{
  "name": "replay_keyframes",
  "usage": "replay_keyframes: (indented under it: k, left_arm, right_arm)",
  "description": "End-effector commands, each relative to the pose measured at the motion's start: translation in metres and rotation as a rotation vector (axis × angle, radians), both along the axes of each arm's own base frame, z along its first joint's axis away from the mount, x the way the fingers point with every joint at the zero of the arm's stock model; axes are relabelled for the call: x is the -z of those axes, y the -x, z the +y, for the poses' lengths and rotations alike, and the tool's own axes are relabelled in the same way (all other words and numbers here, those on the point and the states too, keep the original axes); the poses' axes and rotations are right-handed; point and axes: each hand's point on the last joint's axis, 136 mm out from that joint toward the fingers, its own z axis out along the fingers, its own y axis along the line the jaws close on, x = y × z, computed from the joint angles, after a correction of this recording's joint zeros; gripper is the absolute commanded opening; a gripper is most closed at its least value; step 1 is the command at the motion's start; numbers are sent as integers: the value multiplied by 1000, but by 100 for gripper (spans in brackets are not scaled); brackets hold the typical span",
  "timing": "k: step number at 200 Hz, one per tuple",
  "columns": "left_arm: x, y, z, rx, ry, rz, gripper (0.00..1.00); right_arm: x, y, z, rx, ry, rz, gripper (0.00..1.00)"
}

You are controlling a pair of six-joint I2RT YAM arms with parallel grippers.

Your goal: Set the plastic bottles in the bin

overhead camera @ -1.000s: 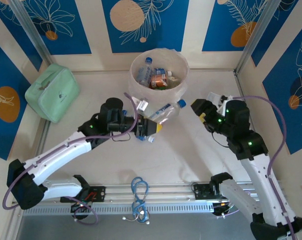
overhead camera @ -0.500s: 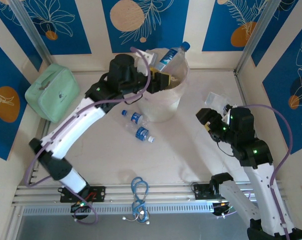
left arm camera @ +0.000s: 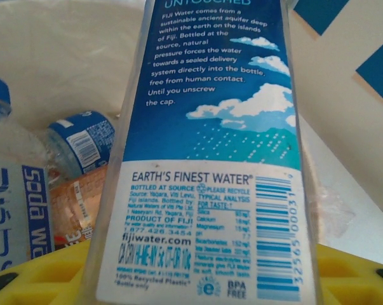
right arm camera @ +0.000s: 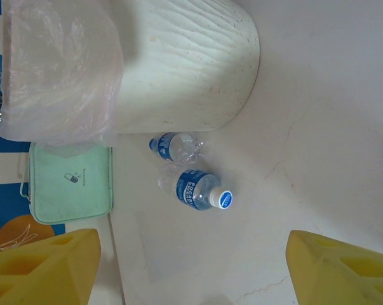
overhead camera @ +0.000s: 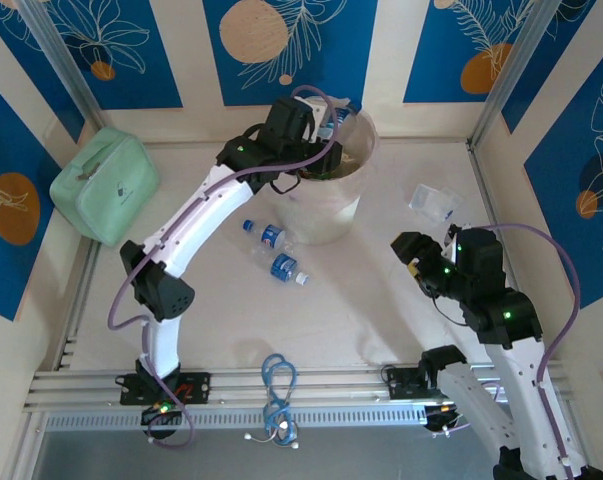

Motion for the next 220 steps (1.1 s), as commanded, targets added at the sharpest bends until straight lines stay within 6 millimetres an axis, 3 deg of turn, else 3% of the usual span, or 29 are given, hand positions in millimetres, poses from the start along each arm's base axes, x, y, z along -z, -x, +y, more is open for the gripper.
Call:
replay_keyframes:
  k: [1,25,56,74,129,149,178,191,220]
  left_arm:
    - [0,-3,7,-83,20,43,51]
    - [6,-5,-1,-83,57,78,54]
    - [6,-8,-12,-69,87,94,75]
    - [5,-9,-15,-68,99,99,80]
    - [-39,9,-13,-18,180,41,84]
    - [-60,20,8,-47,183,-4,84]
    - [-74,40,64,-170,175,-68,84]
    - [-67,51,92,-224,177,-64,83]
    - [-19,76,154,-354,184,41,79]
  right_arm:
    - [2,4,5,-22,-18,9,77]
    - [3,5,4,-19,-15,12,76]
    - [2,9,4,-21,-17,9,76]
    - [3,12,3,-18,-16,11,76]
    - [13,14,6,-26,-26,26,76]
    - [13,12,7,-31,-23,19,76]
    - [13,11,11,-47,-12,14,76]
    - [16,10,14,-58,-2,18,76]
    - [25,9,22,-87,16,31,74]
